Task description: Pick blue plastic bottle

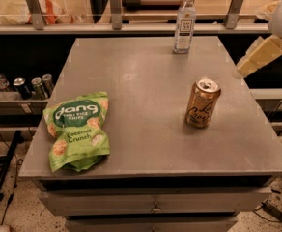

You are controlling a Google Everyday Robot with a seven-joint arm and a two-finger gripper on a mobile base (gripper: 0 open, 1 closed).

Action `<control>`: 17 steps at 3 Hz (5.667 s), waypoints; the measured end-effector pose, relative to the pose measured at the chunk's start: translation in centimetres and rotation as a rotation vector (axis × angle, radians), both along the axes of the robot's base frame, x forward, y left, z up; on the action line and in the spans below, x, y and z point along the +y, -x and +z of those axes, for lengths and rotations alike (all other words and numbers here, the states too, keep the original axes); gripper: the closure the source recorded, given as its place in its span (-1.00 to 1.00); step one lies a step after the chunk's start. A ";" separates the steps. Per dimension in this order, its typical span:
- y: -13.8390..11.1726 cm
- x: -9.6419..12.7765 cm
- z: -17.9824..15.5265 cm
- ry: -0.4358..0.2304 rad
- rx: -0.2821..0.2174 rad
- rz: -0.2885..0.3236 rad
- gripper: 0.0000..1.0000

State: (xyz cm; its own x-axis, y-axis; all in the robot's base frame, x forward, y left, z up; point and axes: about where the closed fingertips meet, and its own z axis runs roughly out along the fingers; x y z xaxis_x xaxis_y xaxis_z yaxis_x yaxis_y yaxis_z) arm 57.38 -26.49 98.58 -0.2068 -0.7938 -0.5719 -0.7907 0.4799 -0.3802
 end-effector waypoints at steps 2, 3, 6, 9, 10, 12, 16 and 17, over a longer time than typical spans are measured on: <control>-3.3 -0.7 0.6 -0.016 -0.076 -0.078 -1.00; -5.5 -0.6 -1.0 -0.076 -0.080 -0.127 -1.00; -7.9 1.5 -2.9 -0.191 -0.080 -0.068 -1.00; -12.2 2.5 -6.3 -0.389 -0.109 -0.068 -1.00; -13.4 2.9 -7.2 -0.440 -0.125 -0.072 -1.00; -15.7 5.0 -8.4 -0.465 -0.173 -0.082 -1.00; -21.0 8.0 -8.2 -0.504 -0.279 -0.138 -1.00; -21.9 7.9 -8.0 -0.509 -0.295 -0.156 -1.00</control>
Offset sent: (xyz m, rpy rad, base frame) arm 0.0538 -0.0128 0.0027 0.0451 -0.1175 -0.1567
